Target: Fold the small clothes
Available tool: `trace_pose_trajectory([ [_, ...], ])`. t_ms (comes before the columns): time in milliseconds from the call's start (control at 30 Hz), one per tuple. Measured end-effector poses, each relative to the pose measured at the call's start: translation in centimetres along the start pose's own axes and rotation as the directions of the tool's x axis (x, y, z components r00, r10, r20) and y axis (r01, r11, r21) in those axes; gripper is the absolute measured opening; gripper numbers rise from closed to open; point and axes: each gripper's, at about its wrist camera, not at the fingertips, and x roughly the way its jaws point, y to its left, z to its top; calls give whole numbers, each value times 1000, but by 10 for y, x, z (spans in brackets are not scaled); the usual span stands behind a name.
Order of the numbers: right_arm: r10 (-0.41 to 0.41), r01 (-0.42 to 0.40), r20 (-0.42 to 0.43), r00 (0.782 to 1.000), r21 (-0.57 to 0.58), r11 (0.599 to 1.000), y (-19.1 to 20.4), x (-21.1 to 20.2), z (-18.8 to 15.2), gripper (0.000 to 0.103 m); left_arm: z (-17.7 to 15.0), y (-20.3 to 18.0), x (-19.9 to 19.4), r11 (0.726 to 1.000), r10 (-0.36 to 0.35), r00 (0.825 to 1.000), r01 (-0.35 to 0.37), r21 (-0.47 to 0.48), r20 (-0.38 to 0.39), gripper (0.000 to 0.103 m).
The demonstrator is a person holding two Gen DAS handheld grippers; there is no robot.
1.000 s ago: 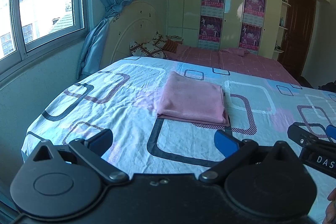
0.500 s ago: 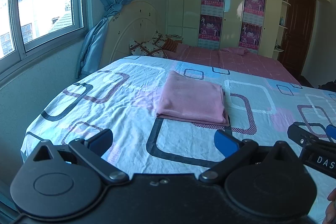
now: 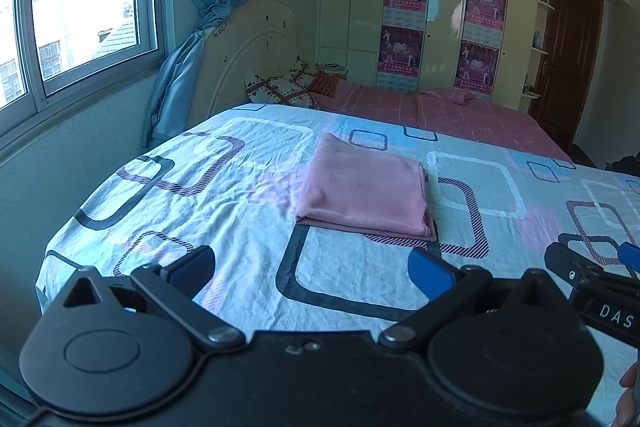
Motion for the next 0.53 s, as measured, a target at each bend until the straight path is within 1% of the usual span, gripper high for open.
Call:
trace_pose_trajectory([
  [100,-1,1,-3,1000,1,1000,0,1,0,103,1,-1,4,1000,-3,1000,3,-2,-5,102],
  [233,-5,5,-9,1000,2,1000,0,5,0,103,1,-1,14,1000,-24,1000,24,0,-15,102],
  [367,-16,16,-29,999,8,1000,-3,14,-1,103,1,0,26,999,-52,999,52,10,4,98],
  [467,-31,32,-51,998,10,999,-6,22,-4,103,5,0,43,999,-39,999,39,6,-32,98],
  [533,-39,41,-68,997,17,999,-10,30,-5,103,8,0,53,1000,-26,999,27,7,-36,102],
])
